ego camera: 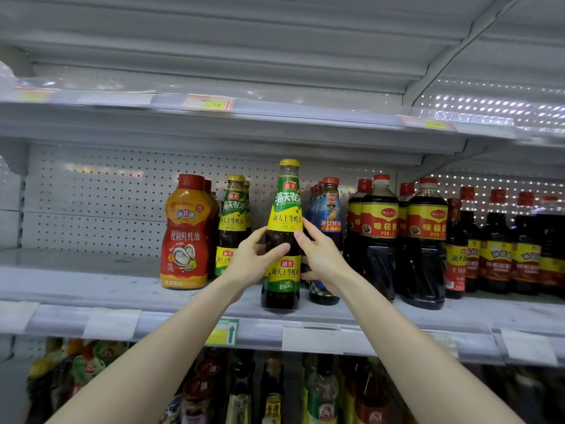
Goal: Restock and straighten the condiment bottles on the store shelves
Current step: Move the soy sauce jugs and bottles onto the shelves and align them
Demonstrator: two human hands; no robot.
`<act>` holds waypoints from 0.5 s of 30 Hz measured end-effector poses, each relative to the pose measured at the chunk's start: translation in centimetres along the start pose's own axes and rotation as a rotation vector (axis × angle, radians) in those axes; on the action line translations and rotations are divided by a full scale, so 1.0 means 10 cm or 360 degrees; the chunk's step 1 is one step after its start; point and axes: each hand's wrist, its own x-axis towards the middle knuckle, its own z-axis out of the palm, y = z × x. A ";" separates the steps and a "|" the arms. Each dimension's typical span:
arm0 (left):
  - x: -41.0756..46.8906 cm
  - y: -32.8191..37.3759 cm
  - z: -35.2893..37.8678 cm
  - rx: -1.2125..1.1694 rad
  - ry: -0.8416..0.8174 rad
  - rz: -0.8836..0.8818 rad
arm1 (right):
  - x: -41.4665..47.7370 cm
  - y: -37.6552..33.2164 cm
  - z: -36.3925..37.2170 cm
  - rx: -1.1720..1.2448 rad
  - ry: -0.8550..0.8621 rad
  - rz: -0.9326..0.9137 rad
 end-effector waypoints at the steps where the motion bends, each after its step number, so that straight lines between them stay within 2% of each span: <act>1: -0.02 0.01 -0.01 0.0013 -0.0018 -0.0023 | -0.02 0.00 0.01 -0.0014 0.0019 0.0010; 6: -0.14 0.04 -0.09 -0.0030 -0.0043 -0.0172 | -0.15 0.05 0.03 -0.0011 0.0037 0.0110; 15: -0.33 0.08 -0.09 -0.0132 -0.0108 -0.0252 | -0.30 0.12 0.11 0.0055 -0.0012 0.0113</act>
